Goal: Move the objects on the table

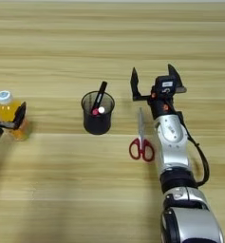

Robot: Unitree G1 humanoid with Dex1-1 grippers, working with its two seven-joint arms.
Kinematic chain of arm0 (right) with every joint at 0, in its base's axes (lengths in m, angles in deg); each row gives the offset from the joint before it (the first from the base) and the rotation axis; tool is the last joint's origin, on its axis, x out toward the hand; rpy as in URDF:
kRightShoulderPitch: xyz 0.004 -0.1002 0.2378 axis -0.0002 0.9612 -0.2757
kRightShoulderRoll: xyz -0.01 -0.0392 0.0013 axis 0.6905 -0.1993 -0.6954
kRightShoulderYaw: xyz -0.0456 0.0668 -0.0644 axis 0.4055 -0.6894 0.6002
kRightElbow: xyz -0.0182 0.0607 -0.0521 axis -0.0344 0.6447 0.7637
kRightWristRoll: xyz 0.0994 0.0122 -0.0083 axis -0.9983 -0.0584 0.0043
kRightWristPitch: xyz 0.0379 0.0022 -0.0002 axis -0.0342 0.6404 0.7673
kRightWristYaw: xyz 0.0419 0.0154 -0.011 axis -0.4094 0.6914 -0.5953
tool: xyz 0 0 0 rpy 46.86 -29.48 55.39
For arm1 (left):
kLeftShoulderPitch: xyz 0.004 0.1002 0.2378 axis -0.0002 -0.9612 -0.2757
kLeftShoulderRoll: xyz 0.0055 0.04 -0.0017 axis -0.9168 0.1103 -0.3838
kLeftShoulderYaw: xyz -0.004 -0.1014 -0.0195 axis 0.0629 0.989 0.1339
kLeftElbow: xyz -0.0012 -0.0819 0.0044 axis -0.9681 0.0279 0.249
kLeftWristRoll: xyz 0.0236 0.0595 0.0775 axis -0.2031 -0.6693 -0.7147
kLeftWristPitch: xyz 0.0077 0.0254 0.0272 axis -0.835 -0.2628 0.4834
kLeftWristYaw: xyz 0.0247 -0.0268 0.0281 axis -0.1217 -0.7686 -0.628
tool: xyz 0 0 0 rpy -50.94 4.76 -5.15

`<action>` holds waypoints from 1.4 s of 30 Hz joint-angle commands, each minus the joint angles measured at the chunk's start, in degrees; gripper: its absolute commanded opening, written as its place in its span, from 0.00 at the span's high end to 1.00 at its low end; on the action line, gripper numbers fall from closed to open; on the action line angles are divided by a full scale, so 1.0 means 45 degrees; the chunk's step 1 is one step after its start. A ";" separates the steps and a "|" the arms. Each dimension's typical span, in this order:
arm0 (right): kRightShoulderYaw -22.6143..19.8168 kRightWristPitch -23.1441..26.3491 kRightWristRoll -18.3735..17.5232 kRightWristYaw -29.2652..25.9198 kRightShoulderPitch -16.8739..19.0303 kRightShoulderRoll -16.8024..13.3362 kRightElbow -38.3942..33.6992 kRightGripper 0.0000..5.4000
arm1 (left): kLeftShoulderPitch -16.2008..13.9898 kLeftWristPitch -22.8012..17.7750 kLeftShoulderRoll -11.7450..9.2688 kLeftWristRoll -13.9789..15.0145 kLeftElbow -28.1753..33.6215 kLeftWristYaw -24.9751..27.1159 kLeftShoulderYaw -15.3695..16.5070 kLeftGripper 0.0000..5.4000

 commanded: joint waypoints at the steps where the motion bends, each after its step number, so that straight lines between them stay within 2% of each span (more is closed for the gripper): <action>1: 0.0020 -0.0077 0.0099 0.0105 -0.0130 0.0021 0.0002 0.00 | 0.0376 -0.0111 0.0034 -0.0023 -0.0472 -0.0016 0.0090 0.15; 11: 0.0011 -0.0047 0.0075 0.0121 -0.0124 0.0042 -0.0040 0.00 | 0.0472 -0.0253 -0.0007 0.0042 -0.0736 0.0216 0.0017 0.34; 22: 0.0007 -0.0048 0.0066 0.0157 -0.0212 0.0088 0.0094 0.00 | 0.0619 -0.0660 0.0038 0.0403 -0.0746 0.0615 0.0078 0.35; 32: -0.0027 -0.0139 0.0019 0.0158 -0.0354 0.0032 0.0415 0.00 | 0.2136 -0.0381 -0.0065 0.0350 -0.1162 0.0779 -0.0084 0.35; 36: 0.0014 -0.0132 0.0058 0.0203 -0.0257 0.0077 0.0232 0.00 | 0.2758 -0.0302 -0.0016 0.0147 -0.1453 0.0941 -0.0460 0.35; 42: 0.0126 -0.0048 0.0129 0.0326 -0.0116 0.0194 -0.0110 0.00 | 0.3194 -0.0233 0.0070 -0.0084 -0.1687 0.1252 -0.1015 0.35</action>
